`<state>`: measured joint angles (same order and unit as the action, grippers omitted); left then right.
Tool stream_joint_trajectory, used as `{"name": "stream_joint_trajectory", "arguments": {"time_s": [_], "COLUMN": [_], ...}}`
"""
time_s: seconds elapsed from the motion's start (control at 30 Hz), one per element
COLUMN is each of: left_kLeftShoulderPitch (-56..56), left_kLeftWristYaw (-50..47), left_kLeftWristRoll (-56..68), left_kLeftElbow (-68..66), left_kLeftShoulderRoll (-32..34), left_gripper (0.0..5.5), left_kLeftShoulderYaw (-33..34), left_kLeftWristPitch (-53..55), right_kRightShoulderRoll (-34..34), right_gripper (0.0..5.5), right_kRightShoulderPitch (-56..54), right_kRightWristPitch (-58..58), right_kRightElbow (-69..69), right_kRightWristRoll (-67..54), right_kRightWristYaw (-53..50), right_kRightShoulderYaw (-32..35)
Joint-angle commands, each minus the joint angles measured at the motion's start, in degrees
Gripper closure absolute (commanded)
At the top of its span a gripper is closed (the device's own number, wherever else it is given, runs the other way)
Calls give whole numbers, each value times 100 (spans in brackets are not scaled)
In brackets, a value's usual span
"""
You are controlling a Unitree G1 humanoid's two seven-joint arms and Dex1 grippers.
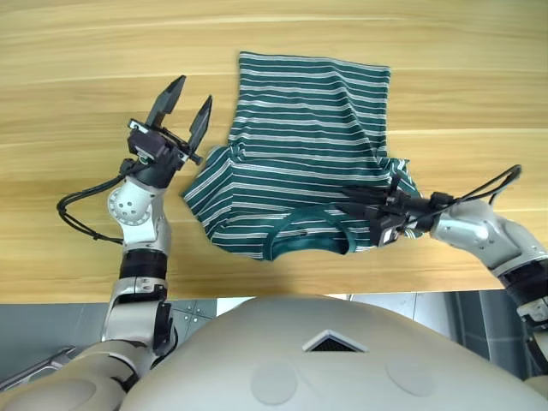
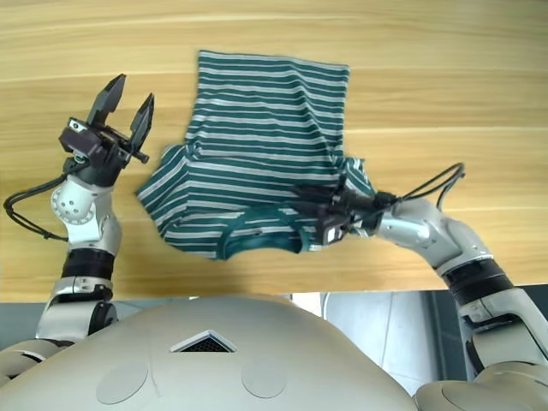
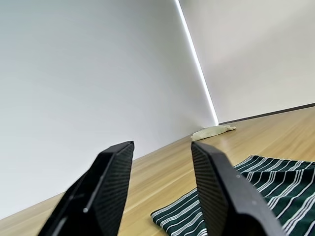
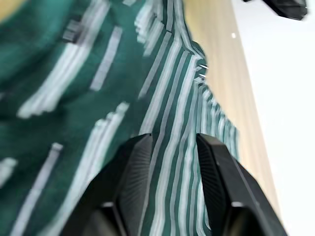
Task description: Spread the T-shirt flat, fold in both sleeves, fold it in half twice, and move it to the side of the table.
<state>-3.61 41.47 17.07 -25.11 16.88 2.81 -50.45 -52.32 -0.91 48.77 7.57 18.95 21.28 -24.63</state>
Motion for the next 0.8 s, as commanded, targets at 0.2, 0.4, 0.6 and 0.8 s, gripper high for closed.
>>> {"name": "stream_joint_trajectory", "arguments": {"time_s": [0.2,0.4,0.6,0.8], "left_kLeftShoulderPitch": [-262,-800,-872,-2451], "left_kLeftWristYaw": [-283,-762,-1380,-2888], "left_kLeftWristRoll": [-1682,-3046,-3239,-4684], "left_kLeftElbow": [-808,-1024,-921,-1522], "left_kLeftShoulderRoll": [483,613,549,256], "left_gripper": [335,335,335,335], "left_kLeftShoulderYaw": [-315,-914,-991,-1225], "left_kLeftWristPitch": [-422,-715,-885,-183], "right_kRightShoulderRoll": [791,1519,2600,3047], "right_gripper": [383,383,383,383], "right_kRightShoulderPitch": [-509,-2460,-4630,-4975], "right_kRightWristPitch": [128,-984,-1709,-1563], "right_kRightElbow": [-332,1798,5290,6338], "right_kRightWristRoll": [-1434,492,1995,2080], "right_kRightWristYaw": [138,-1033,-1879,-2404], "right_kRightShoulderYaw": [455,625,-380,-490]}}
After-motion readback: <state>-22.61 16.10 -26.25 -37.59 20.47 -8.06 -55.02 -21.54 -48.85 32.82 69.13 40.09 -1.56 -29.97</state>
